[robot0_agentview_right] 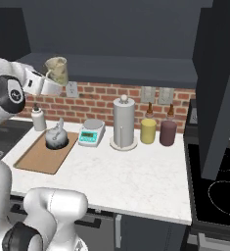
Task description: Pick the kettle from the counter and place it on the tray. Then pick the mug from the cabinet and place it on the tray. Then close the cabinet doors.
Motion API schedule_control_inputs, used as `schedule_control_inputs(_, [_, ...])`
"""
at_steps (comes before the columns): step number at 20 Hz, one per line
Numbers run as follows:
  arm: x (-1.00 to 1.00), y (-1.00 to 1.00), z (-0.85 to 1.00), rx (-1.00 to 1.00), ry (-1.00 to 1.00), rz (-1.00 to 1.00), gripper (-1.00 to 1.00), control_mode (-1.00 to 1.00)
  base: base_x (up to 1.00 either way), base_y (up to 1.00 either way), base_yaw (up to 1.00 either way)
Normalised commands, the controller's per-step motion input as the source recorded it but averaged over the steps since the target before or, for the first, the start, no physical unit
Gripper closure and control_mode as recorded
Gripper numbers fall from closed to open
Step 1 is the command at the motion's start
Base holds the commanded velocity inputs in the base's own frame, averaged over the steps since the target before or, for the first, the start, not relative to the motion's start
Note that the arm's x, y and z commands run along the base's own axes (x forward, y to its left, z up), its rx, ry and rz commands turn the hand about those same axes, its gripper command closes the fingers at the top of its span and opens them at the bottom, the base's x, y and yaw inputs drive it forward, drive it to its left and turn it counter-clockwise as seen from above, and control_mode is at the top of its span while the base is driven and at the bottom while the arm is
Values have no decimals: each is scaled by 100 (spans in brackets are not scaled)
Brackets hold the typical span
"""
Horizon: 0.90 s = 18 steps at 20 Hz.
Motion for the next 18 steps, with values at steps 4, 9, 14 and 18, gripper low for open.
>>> schedule_control_inputs(4, [-100,0,2,0,3,64,100,-100,0,0,0])
schedule_control_inputs(9, [-98,10,1,-1,12,68,100,-100,0,0,0])
schedule_control_inputs(14, [-54,29,-9,-5,20,62,100,-100,0,0,0])
schedule_control_inputs(18, [1,52,-51,-3,22,44,100,-100,0,0,0])
